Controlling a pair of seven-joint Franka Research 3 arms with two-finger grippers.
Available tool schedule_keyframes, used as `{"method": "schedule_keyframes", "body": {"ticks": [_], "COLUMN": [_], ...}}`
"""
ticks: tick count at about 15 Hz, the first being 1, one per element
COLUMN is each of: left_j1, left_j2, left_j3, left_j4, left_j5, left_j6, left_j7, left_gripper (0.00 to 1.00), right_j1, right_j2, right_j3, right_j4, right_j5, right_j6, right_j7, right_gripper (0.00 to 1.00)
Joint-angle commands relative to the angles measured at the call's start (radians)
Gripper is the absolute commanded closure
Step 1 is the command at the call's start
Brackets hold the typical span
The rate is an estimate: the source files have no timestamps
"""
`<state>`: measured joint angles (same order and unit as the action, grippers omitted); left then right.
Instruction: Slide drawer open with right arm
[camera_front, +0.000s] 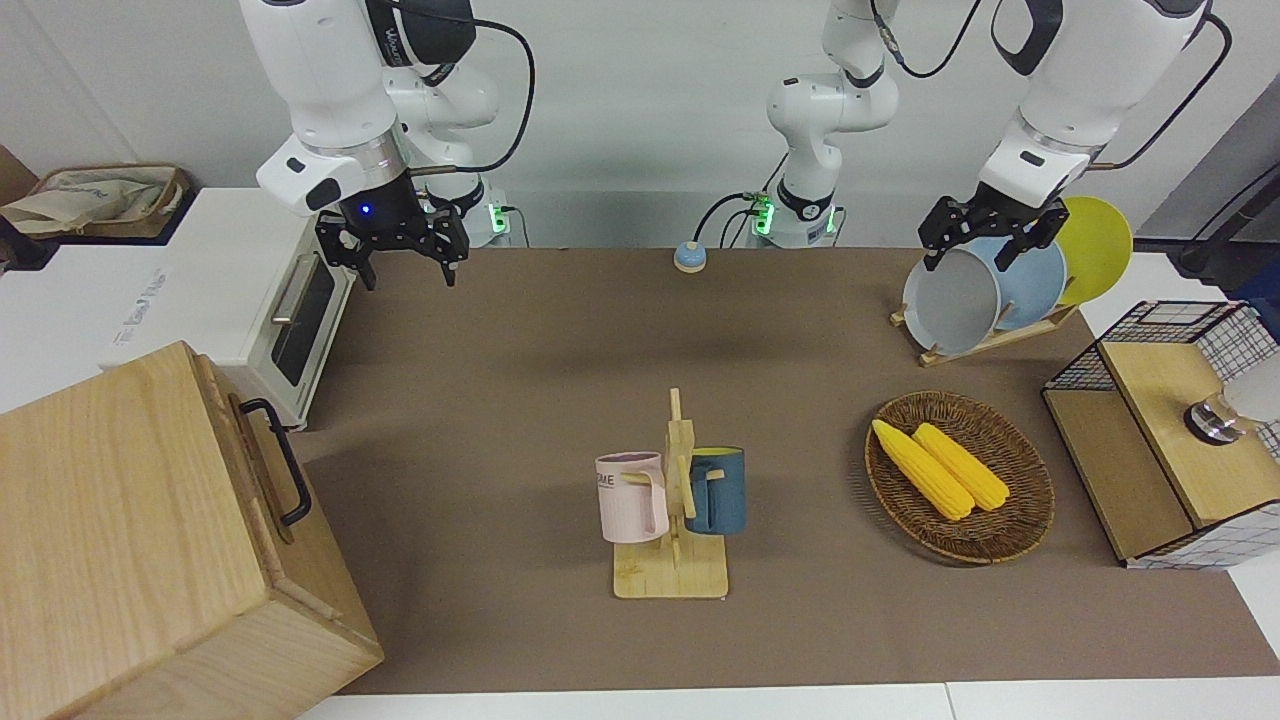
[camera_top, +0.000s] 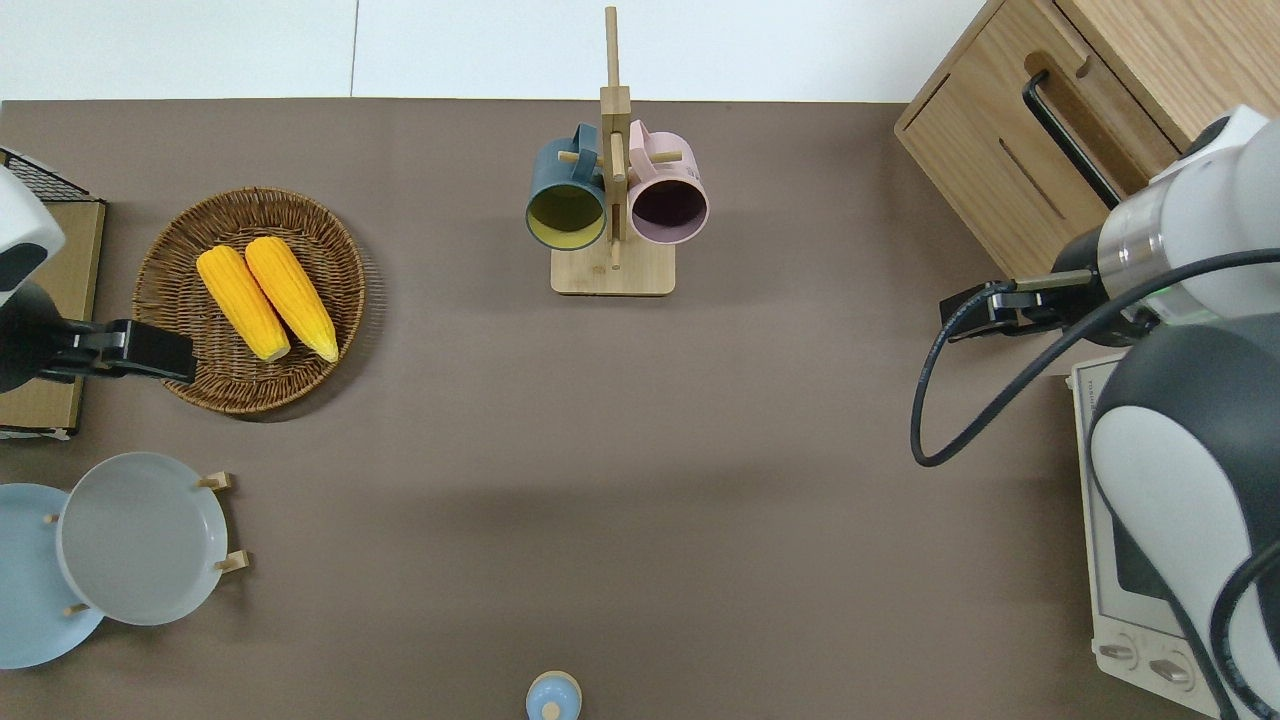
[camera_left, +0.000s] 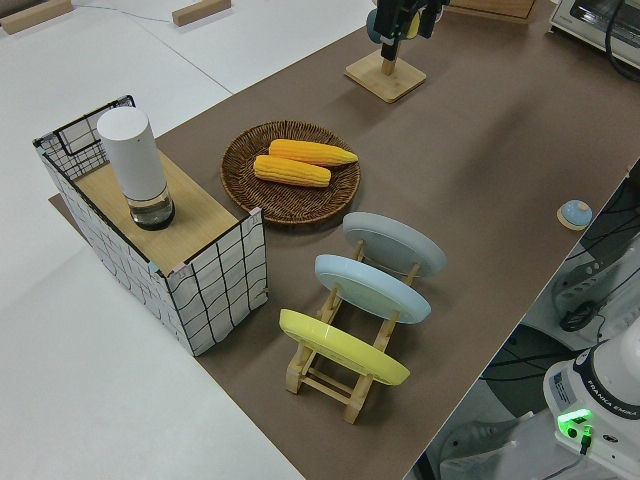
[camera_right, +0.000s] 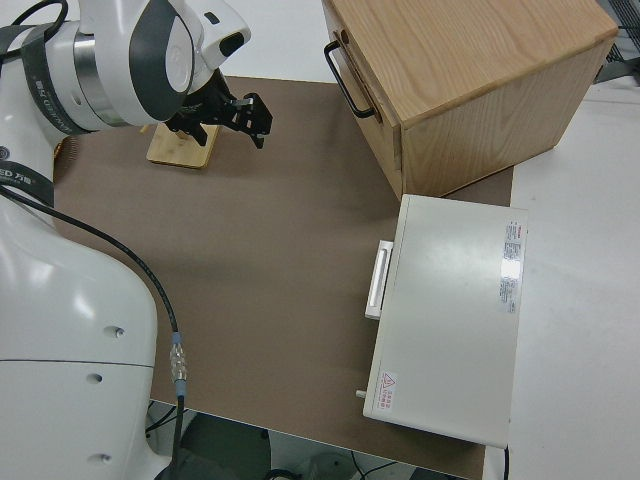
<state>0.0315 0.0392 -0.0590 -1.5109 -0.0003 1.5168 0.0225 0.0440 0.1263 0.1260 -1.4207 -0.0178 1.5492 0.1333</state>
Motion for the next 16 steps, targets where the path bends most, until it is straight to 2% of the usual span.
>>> {"method": "schedule_keyframes", "body": {"ticks": [1,3,10,14,16], "left_j1": [0.005,0.005,0.005,0.005,0.005], "left_j2": [0.011,0.011,0.011,0.011,0.011], "left_j3": [-0.007,-0.007,-0.007,-0.007,-0.007], "left_j4": [0.024,0.024,0.024,0.026,0.024], "left_j5": [0.017,0.017,0.017,0.017,0.017], "left_j6": [-0.02,-0.02,-0.02,-0.02,-0.02], "left_j7": [0.01,0.01,0.01,0.01,0.01], "left_gripper": [0.01,0.01,0.01,0.01,0.01], "right_j1": [-0.009,-0.024,-0.01,-0.006,0.011], "right_j2": [0.015,0.018,0.029,0.03,0.047], "right_j3": [0.003,0.003,-0.002,0.006,0.015], "right_j4": [0.014,0.016,0.016,0.017,0.037], "right_j5": [0.013,0.022,0.007,-0.097,-0.148], "right_j6": [-0.011,-0.006,0.003,0.005,0.005], "right_j7": [-0.001,0.002,0.003,-0.003,-0.004], "right_gripper": [0.013,0.015,0.017,0.017,0.017]}}
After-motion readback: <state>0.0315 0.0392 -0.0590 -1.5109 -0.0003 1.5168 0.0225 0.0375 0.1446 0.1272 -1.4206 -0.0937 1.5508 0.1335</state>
